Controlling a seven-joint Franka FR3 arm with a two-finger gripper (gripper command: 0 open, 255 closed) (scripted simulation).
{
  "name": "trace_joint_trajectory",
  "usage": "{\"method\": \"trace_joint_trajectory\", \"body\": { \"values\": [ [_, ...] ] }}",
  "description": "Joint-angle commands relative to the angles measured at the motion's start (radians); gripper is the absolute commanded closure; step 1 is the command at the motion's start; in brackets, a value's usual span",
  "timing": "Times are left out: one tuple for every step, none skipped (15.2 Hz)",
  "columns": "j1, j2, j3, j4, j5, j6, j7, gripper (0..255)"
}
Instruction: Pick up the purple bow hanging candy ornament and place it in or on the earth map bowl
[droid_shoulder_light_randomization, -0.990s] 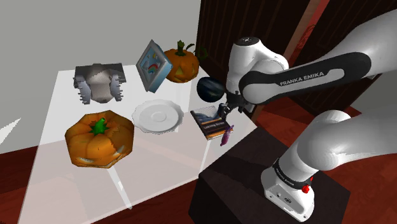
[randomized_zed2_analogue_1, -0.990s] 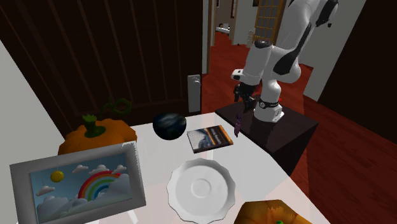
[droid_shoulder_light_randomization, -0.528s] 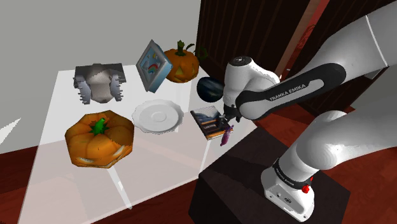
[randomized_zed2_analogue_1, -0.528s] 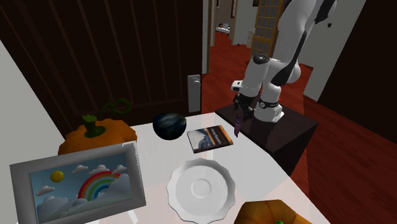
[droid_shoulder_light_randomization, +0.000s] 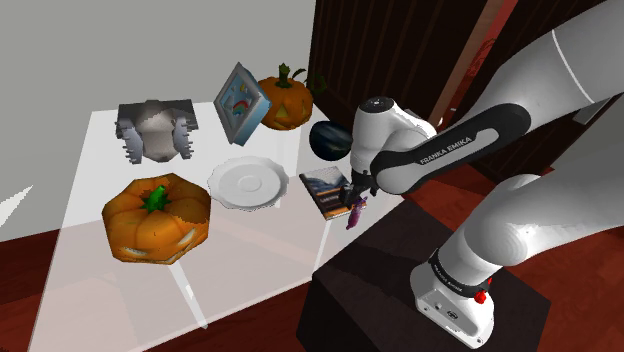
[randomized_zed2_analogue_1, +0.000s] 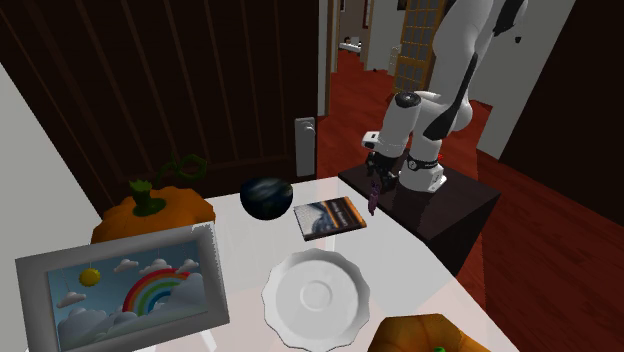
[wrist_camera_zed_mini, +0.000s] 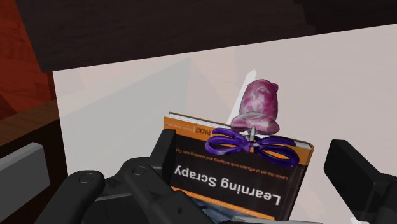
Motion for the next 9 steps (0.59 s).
{"method": "trace_joint_trajectory", "body": {
  "values": [
    [0.0, 0.001, 0.0, 0.0, 0.0, 0.001, 0.0, 0],
    [0.0, 0.0, 0.0, 0.0, 0.0, 0.0, 0.0, 0],
    [0.0, 0.0, 0.0, 0.0, 0.0, 0.0, 0.0, 0],
    [0.0, 0.0, 0.0, 0.0, 0.0, 0.0, 0.0, 255],
    [0.0, 0.0, 0.0, 0.0, 0.0, 0.0, 0.0, 255],
    [0.0, 0.0, 0.0, 0.0, 0.0, 0.0, 0.0, 255],
    [0.0, -0.001, 0.0, -0.001, 0.0, 0.0, 0.0, 255],
    [0.002, -0.002, 0.0, 0.0, 0.002, -0.002, 0.0, 255],
    [0.001, -0.001, 0.0, 0.0, 0.001, -0.001, 0.0, 255]
  ]
}}
